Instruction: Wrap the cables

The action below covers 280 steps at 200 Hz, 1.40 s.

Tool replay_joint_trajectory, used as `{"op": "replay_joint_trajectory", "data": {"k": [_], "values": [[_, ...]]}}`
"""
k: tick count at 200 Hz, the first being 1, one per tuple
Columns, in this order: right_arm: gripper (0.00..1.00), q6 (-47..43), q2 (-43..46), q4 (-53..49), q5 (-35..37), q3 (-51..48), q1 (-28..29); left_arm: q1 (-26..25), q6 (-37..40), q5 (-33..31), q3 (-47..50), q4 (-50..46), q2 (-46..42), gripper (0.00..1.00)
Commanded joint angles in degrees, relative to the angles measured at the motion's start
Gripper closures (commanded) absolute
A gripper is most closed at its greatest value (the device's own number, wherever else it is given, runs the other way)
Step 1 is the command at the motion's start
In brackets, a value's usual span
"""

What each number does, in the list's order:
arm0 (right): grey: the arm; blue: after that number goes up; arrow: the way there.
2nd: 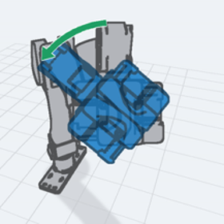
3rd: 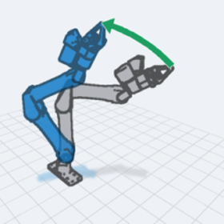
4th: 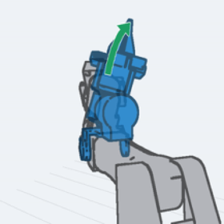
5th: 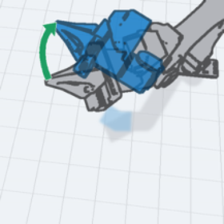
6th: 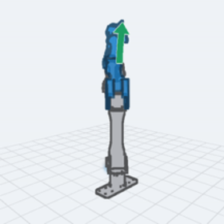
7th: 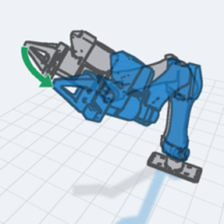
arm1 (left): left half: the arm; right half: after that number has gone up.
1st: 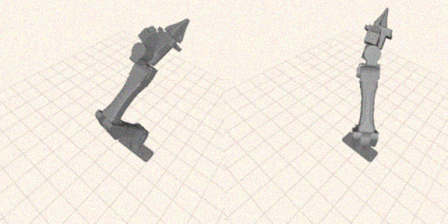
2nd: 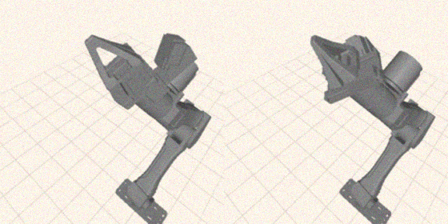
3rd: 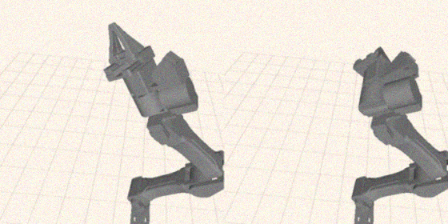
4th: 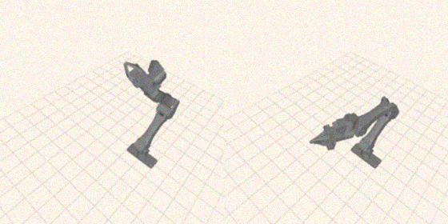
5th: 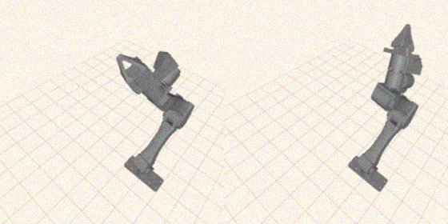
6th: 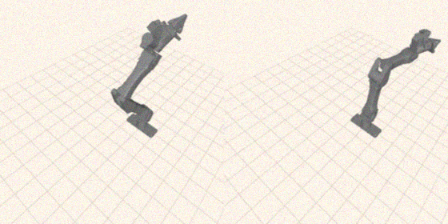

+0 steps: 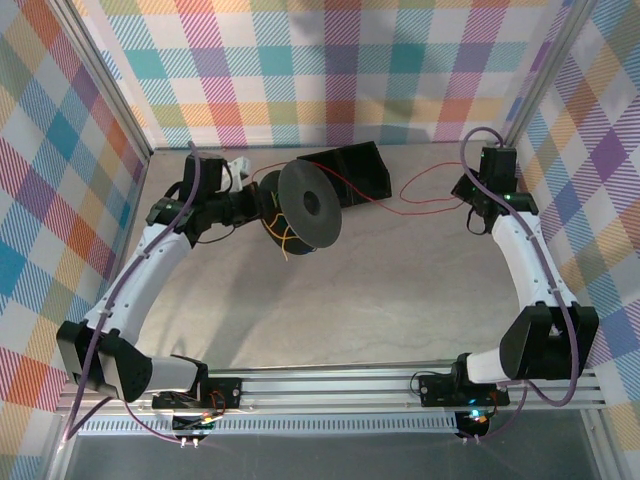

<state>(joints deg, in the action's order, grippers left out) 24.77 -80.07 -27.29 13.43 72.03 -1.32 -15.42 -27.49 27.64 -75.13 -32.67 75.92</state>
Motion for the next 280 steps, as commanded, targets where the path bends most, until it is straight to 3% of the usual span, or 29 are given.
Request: {"op": "replay_joint_trajectory", "data": {"k": [1,47,103,114,148,171,184,227,256,280], "values": [[1.0,-1.5,-0.2,-2.5,3.4,-1.0,-2.3,2.8,-3.0,3.7,0.0,4.7,-4.1,1.0],[1.0,-1.4,1.2,-2.9,2.6,-4.0,-6.6,5.6,-2.8,2.9,-1.0,1.2,-5.3,1.0],[1.0,-0.5,3.4,-1.6,-5.0,-8.3,-11.9,5.8,-0.6,1.5,-2.3,-2.9,-5.8,1.0],[1.0,-0.6,3.7,-0.2,-8.9,-9.1,-12.1,5.8,-0.2,2.5,-2.5,-2.6,-6.2,1.0],[1.0,1.1,1.2,6.8,-34.0,-9.5,-11.4,4.9,-1.3,7.9,-3.0,0.6,-5.1,1.0],[1.0,0.0,0.2,7.1,-36.1,-8.3,-8.2,4.5,-1.7,5.4,-3.8,0.9,-4.0,1.0],[0.74,-1.2,0.0,4.9,-35.5,-7.3,-7.1,4.4,-1.7,3.4,-4.5,1.0,-3.3,1.0],[0.21,-2.8,6.6,2.6,-36.4,-7.5,-7.1,2.9,1.9,-3.8,-6.4,1.5,-1.8,1.0],[0.03,-3.5,11.8,6.1,-45.8,-7.6,-6.9,2.0,5.6,-4.3,-6.9,3.4,-0.8,1.0],[0.01,-7.8,14.6,10.6,-48.9,-8.6,-2.4,1.8,9.1,-1.3,-9.9,2.6,1.1,1.0]]}}
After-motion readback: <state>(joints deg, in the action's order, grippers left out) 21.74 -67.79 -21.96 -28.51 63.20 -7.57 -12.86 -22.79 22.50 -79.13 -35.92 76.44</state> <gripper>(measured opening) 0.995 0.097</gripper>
